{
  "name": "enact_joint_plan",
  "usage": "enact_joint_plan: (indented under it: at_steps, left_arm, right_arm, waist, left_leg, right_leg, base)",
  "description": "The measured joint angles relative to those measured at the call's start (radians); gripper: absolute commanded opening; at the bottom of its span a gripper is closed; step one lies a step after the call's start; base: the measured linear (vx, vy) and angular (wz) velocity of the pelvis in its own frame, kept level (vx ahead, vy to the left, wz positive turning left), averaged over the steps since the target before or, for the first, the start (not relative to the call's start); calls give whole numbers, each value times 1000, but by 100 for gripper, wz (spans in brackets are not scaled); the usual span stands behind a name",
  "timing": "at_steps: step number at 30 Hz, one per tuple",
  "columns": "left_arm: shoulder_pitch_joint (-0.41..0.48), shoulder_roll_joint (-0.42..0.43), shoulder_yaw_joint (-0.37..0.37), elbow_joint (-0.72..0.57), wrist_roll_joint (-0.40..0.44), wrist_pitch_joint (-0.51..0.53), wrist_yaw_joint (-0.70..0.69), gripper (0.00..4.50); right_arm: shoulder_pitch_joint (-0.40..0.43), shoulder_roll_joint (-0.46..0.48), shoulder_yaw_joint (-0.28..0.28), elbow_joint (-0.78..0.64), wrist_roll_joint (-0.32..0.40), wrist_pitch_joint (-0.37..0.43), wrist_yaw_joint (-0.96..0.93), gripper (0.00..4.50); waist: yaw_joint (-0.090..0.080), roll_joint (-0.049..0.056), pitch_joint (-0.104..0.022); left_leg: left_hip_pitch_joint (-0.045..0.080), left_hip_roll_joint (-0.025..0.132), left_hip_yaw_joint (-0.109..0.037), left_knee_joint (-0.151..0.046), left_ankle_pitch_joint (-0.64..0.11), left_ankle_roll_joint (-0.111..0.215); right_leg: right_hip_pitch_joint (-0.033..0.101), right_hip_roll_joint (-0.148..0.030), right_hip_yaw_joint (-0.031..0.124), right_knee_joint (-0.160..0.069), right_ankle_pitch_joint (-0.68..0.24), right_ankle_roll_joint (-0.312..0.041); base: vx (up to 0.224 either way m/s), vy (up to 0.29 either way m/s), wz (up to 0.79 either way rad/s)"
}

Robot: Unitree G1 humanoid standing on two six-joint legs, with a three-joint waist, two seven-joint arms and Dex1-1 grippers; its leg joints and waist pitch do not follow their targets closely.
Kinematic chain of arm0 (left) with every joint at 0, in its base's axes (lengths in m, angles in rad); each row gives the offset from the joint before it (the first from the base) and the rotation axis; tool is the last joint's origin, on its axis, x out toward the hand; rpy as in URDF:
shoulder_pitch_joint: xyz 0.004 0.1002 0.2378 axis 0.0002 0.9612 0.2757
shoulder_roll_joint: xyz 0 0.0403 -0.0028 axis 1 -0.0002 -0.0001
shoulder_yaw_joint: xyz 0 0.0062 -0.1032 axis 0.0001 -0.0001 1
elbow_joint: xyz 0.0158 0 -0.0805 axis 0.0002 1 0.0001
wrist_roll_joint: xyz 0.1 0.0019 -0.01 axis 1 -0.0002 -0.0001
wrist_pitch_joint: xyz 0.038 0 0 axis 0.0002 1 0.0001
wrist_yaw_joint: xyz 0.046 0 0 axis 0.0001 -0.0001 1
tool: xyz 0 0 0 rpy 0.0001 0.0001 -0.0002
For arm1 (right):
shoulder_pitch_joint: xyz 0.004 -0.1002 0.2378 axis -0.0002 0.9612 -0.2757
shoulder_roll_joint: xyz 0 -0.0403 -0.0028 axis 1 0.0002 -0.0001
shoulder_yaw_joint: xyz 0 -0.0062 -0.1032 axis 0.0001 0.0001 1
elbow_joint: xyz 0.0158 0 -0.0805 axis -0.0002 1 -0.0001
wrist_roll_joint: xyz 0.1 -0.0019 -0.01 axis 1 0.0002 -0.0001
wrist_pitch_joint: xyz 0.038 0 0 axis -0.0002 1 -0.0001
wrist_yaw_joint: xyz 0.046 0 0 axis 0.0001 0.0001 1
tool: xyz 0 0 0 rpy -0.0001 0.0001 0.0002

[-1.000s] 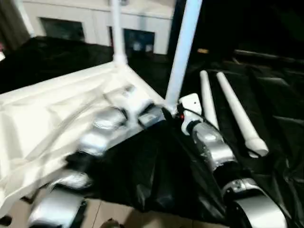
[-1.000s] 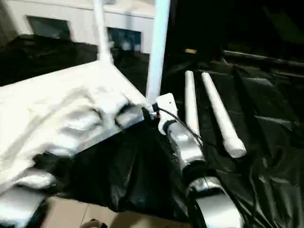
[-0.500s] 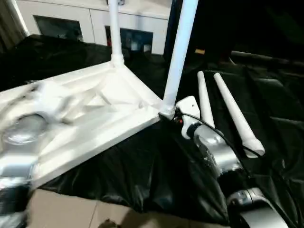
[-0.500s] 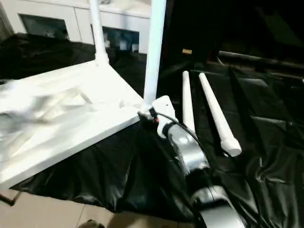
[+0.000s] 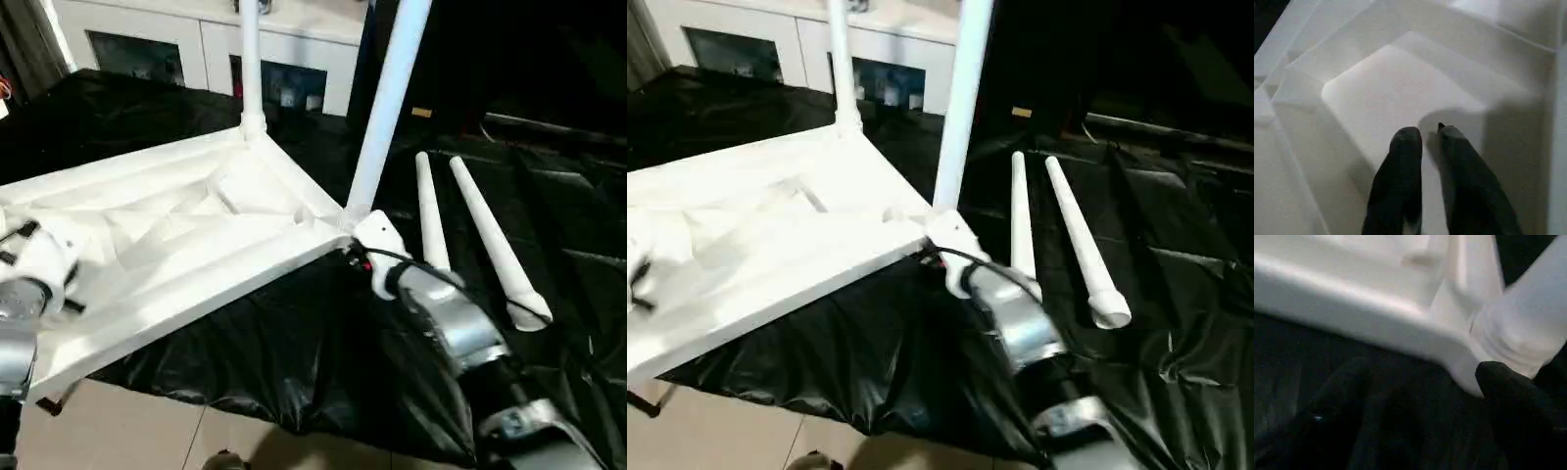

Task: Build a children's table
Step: Rotate table base

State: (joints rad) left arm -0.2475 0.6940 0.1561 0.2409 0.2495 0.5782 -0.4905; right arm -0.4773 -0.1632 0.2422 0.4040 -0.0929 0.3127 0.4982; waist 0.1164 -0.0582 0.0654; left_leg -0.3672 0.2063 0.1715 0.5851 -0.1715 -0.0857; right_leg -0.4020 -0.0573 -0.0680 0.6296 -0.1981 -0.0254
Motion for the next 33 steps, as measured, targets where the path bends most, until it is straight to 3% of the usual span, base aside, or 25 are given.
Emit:
enact_joint_plan:
  at_steps: [5,7,12,23,29,33]
  left_arm:
    - [0,12,-20,-22,-37,28,-76,8]
    - [3,19,-42,-54,-72,56,-143,2]
    - [29,55,-94,-161,-154,96,-311,0]
    - [93,118,-183,-368,-321,114,-586,0]
    - [35,19,-281,-373,-349,111,-612,0]
    - [-60,-64,-333,-254,-315,45,-579,0]
  right_arm:
    - [9,27,9,17,-1,37,-23,305]
    - [-30,60,3,89,0,30,-58,282]
    - [-123,115,-25,240,8,-34,-113,252]
    - [-231,141,-57,459,11,-120,-143,162]
    - [-272,141,-76,517,9,-155,-151,94]
    - [-278,146,-78,530,9,-183,-149,74]
  waist:
    - [-4,0,0]
    - [-4,1,0]
    - [-3,1,1]
    - [-7,-2,1]
    - [-9,-4,1]
    - [-9,-3,2]
  left_leg:
    - [0,0,0,1,0,0]
    - [0,0,0,1,0,0]
    - [0,0,0,0,0,0]
    - [0,0,1,0,0,0]
    - [0,0,1,1,1,-1]
    - [0,0,1,1,1,-1]
  right_leg:
    - [0,0,1,0,0,0]
    - [0,0,1,0,0,0]
    - [0,0,1,0,0,0]
    - [-1,0,1,1,0,0]
    - [-1,0,1,2,0,-1]
    - [-1,0,1,3,1,-1]
  base:
    - [0,0,0]
    - [0,0,0]
    - [0,0,0]
    - [0,0,0]
    - [0,0,0]
    - [0,0,0]
